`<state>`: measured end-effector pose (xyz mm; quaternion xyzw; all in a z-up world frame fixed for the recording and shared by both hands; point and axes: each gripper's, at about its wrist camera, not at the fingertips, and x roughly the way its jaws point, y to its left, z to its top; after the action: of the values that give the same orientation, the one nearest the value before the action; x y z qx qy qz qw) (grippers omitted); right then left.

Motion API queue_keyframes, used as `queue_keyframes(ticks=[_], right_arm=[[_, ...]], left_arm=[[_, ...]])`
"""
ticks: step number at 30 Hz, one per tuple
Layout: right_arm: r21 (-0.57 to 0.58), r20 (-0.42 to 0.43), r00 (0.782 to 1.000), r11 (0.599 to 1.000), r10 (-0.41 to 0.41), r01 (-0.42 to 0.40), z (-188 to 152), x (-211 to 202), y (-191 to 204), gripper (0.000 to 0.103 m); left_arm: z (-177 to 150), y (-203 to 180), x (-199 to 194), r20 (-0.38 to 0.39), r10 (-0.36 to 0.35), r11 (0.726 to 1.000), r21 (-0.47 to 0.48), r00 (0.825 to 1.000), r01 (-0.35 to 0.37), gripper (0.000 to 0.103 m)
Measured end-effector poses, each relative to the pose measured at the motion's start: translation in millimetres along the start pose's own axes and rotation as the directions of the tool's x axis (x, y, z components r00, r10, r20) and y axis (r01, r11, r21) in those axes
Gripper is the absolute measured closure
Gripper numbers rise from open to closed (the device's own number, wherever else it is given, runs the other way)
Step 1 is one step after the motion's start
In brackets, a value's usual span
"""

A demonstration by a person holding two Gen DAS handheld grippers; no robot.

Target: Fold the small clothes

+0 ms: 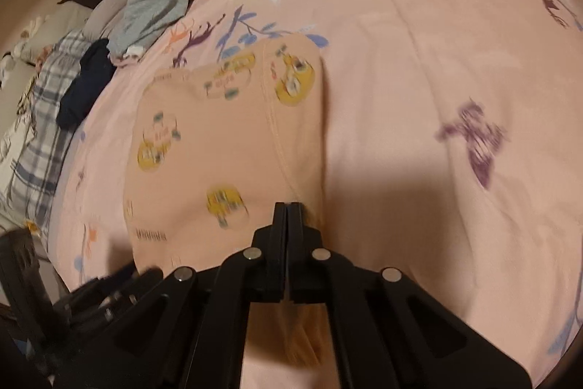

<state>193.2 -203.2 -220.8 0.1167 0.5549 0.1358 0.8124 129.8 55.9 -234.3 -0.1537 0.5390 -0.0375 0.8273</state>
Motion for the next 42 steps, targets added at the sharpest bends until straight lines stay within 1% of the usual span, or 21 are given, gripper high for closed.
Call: queue_keyframes(ticks=[3,4,5,7,10,12,13,14,15,16,17,18,19,20,26,34,35,37,39,41,42], right_arm=[[0.021,-0.008,1.000,1.000,-0.014,0.015,-15.3,-7.4,-5.1,0.100],[0.016,-0.009,0.999,0.999,-0.035,0.035,-18.4,-10.0,-6.1,0.088],[0.015,-0.003,0.999,0.999,-0.048,0.048,-21.1,-10.9,-7.0,0.081],[0.020,0.010,1.000,0.999,-0.025,0.025,-20.3,-13.8,-4.6,0.080],[-0.029,0.058,0.998,0.999,0.039,-0.037,-21.4,-26.0,4.6,0.080],[-0.067,0.079,0.995,0.996,0.066,-0.061,-22.0,-29.8,12.4,0.074],[-0.090,0.078,0.993,0.993,0.089,-0.082,-23.6,-29.7,17.9,0.060],[-0.109,0.064,0.992,0.989,0.110,-0.103,-25.1,-26.2,22.8,0.041],[-0.116,0.049,0.992,0.987,0.114,-0.107,-25.4,-21.9,26.4,0.035],[-0.122,0.029,0.995,0.988,0.100,-0.096,-27.2,-16.6,30.7,0.032],[-0.137,0.001,0.998,0.989,0.059,-0.058,-29.6,-8.0,35.1,0.032],[-0.147,-0.017,0.999,0.989,0.028,-0.030,-31.0,-3.2,35.6,0.030],[-0.160,-0.048,0.998,0.987,-0.036,0.028,-33.2,5.9,36.0,0.025],[-0.167,-0.070,0.993,0.983,-0.093,0.080,-35.5,13.6,34.7,0.025],[-0.221,-0.041,0.988,0.966,-0.147,0.134,-39.0,14.6,40.7,0.020],[-0.211,-0.053,0.983,0.964,-0.178,0.164,-39.5,4.4,36.9,0.020],[-0.194,-0.059,0.983,0.968,-0.176,0.162,-38.0,-0.2,34.2,0.020],[-0.149,-0.043,0.987,0.977,-0.158,0.150,-34.5,-16.5,29.1,0.020],[-0.115,0.029,0.992,0.986,-0.121,0.124,-30.4,-43.9,26.4,0.018],[-0.096,0.115,0.990,0.991,-0.084,0.095,-28.1,-80.0,26.9,0.006],[-0.092,0.143,0.987,0.992,-0.073,0.087,-28.1,-91.2,27.7,0.003]], left_arm=[[-2.1,-10.3,2.3,0.009,0.043,0.999,0.028,0.999,-0.043,0.060],[-1.8,-13.2,3.5,0.013,0.060,0.997,0.038,0.998,-0.060,0.060],[-2.1,-19.2,3.4,0.020,0.083,0.995,0.050,0.996,-0.084,0.060],[-2.1,-22.7,3.1,0.031,0.107,0.992,0.061,0.994,-0.109,0.059],[-1.6,-26.7,4.1,0.038,0.139,0.987,0.082,0.990,-0.141,0.056],[0.0,-25.4,5.3,0.040,0.146,0.985,0.087,0.989,-0.149,0.053],[0.9,-24.7,5.2,0.039,0.145,0.985,0.084,0.989,-0.148,0.051],[1.6,-23.2,5.1,0.037,0.144,0.986,0.078,0.989,-0.146,0.050],[2.2,-22.4,4.9,0.037,0.144,0.986,0.075,0.989,-0.146,0.046],[0.5,-21.7,3.8,0.037,0.147,0.986,0.071,0.988,-0.149,0.039],[-1.1,-19.7,2.5,0.042,0.165,0.984,0.065,0.985,-0.168,0.033],[-1.6,-18.2,2.6,0.047,0.182,0.981,0.062,0.982,-0.185,0.022],[-1.2,-17.5,3.4,0.050,0.198,0.978,0.059,0.979,-0.200,0.014],[-0.9,-15.8,4.6,0.048,0.210,0.975,0.059,0.977,-0.212,0.012],[-2.8,-10.6,1.2,0.028,0.194,0.979,0.063,0.981,-0.196,0.010],[-7.5,-10.6,-15.4,0.036,0.210,0.974,0.076,0.977,-0.212,0.010],[-7.5,-11.6,-23.4,0.048,0.215,0.973,0.075,0.975,-0.219,0.010],[-7.5,-14.7,-45.2,0.111,0.211,0.974,0.064,0.971,-0.219,0.010],[-9.2,-21.9,-81.4,0.217,0.171,0.981,0.056,0.961,-0.187,0.010],[-13.3,-32.6,-118.3,0.302,0.107,0.987,0.083,0.947,-0.138,0.010],[-15.4,-37.9,-131.6,0.331,0.082,0.988,0.099,0.940,-0.121,0.008]])
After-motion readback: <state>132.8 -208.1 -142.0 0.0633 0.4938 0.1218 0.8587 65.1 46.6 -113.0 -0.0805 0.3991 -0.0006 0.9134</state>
